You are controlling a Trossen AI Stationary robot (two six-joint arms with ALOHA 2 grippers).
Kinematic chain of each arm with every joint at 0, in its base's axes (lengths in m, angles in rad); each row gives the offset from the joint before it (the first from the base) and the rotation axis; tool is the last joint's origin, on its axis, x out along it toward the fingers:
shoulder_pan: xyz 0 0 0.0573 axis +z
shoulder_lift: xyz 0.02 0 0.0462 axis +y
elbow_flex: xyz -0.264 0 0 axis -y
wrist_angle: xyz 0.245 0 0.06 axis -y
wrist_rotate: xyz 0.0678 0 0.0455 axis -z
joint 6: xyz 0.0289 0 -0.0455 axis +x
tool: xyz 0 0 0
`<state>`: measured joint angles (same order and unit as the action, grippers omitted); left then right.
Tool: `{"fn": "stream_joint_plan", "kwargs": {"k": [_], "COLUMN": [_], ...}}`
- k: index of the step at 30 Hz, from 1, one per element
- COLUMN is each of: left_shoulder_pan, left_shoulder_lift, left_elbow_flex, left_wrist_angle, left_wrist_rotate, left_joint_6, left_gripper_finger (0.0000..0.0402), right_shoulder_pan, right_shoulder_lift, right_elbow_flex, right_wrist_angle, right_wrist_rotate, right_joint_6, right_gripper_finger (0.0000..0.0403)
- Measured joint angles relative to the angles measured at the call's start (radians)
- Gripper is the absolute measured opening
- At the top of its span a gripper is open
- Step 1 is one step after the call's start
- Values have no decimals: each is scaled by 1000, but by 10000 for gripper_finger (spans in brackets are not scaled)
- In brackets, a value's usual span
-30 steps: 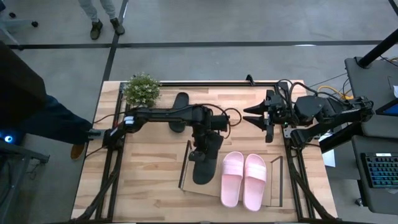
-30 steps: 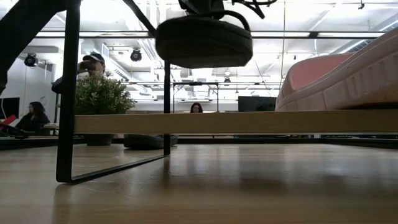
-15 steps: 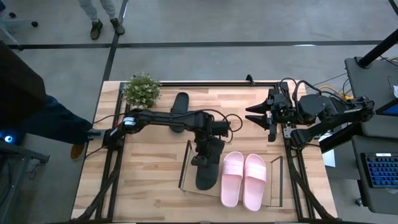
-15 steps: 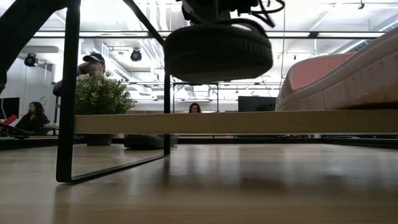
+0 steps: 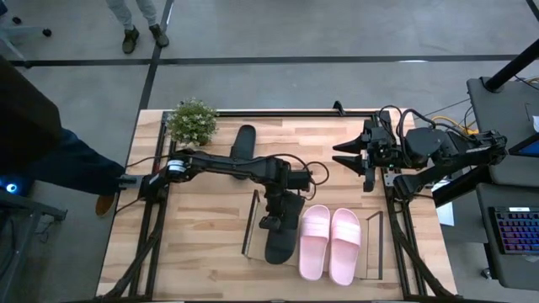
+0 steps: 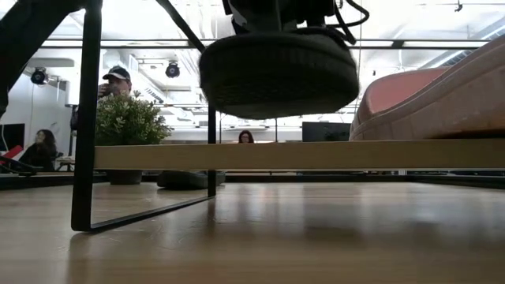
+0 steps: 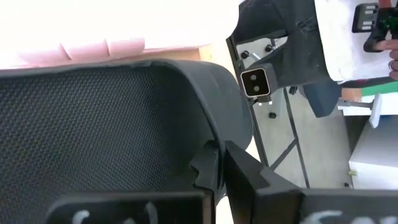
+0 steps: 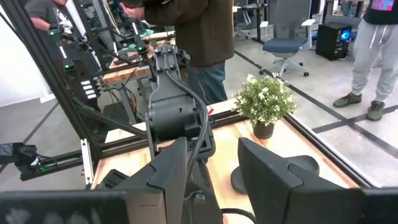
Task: Pick and place slides into the shelf
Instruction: Put the right black slide on the shelf beside the pink slide
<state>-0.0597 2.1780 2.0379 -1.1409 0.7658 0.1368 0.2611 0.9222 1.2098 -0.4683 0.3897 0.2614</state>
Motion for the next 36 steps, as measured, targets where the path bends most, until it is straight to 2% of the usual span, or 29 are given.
{"fn": "stream_joint_plan", "kwargs": {"k": [6, 22, 28, 36], "left_shoulder_pan": [-1, -9, -8, -6], "left_shoulder_lift": [1, 14, 14, 13], "left_elbow_flex": [-48, -66, -63, -62], "left_wrist_angle": [59, 204, 315, 259], "left_wrist_rotate": [10, 50, 70, 83], "left_joint_6": [-24, -48, -92, -104], "left_gripper_finger": [0, 0, 0, 0], "right_shoulder_pan": [0, 0, 0, 0], "right_shoulder_lift": [-1, -41, -48, -50], "right_elbow_flex": [0, 0, 0, 0], "right_wrist_angle": [0, 1, 1, 1], "right_wrist_rotate": [0, 0, -1, -4], "right_joint_6": [-7, -29, -39, -46], "right_gripper_finger": [137, 137, 137, 137]}}
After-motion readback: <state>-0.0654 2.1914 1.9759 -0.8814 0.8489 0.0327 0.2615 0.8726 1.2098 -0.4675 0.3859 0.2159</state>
